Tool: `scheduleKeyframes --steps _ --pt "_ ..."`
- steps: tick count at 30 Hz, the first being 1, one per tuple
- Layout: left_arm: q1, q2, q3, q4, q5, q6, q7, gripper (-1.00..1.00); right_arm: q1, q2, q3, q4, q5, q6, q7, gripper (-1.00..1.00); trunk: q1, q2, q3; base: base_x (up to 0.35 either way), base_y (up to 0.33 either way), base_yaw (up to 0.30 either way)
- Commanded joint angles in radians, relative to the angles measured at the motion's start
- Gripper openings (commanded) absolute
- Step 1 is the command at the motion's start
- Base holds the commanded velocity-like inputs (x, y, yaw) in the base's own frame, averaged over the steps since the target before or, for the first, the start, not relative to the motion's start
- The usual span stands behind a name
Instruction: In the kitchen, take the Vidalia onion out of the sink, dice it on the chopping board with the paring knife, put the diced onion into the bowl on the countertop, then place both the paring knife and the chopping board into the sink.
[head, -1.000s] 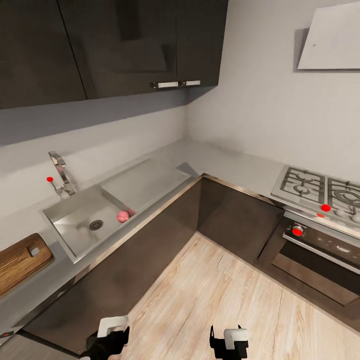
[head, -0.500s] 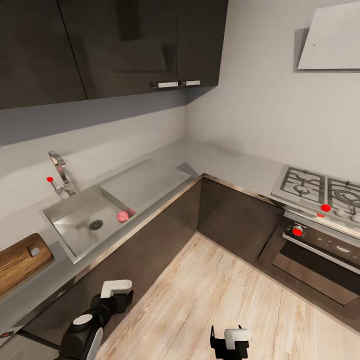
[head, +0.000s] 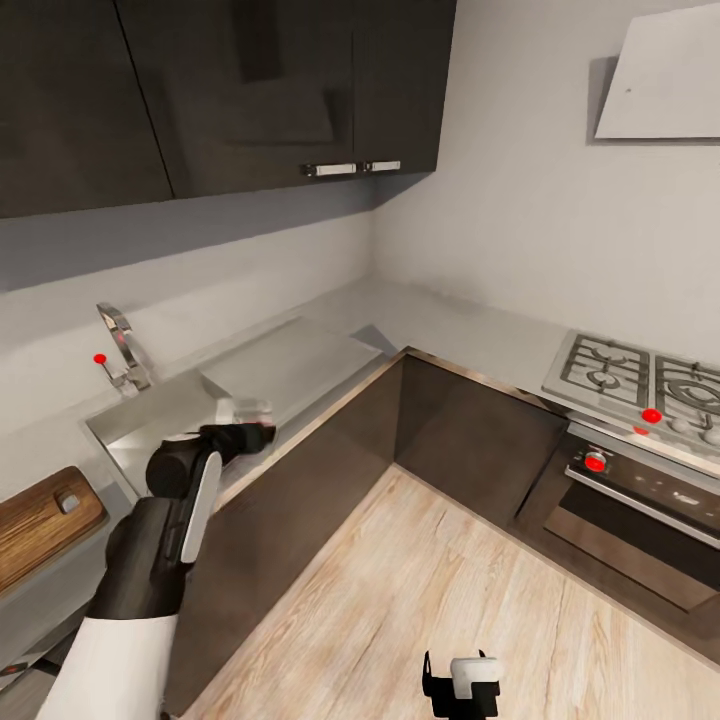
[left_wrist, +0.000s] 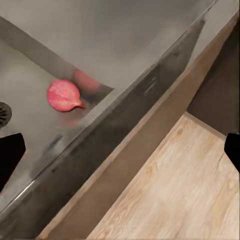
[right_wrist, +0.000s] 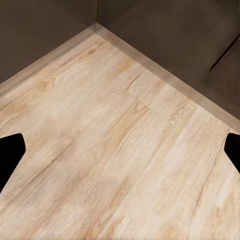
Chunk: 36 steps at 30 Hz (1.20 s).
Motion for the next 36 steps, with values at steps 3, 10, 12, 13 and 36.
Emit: scheduleKeyframes --steps 3,10,12,13,36 --pt "-0.074 0.000 -0.001 -0.001 0.001 0.017 0.006 1.00 -0.001 0.000 0.008 0.001 -0.004 -0.002 -0.006 1.00 0.001 -0.002 -0.002 0.000 0.000 0.000" --pt "-0.130 0.077 0.006 0.006 0.009 0.032 0.005 1.00 -0.001 0.002 0.009 0.001 -0.004 -0.002 -0.006 1.00 0.001 -0.002 -0.002 0.000 0.000 0.000" --pt "-0.131 0.106 0.006 0.005 0.011 0.032 0.003 1.00 -0.001 0.002 0.009 0.001 -0.004 -0.002 -0.006 1.00 0.001 -0.002 -0.002 0.000 0.000 0.000" --pt "-0.131 0.134 0.005 0.005 0.012 0.033 0.000 1.00 -0.001 0.002 0.009 0.001 -0.004 -0.002 -0.006 1.00 0.001 -0.002 -0.002 0.000 0.000 0.000" --pt "-0.129 0.548 -0.005 0.042 0.122 0.026 -0.620 1.00 -0.001 0.002 0.009 0.001 -0.004 -0.001 -0.006 1.00 0.001 -0.002 -0.002 0.000 0.000 0.000"
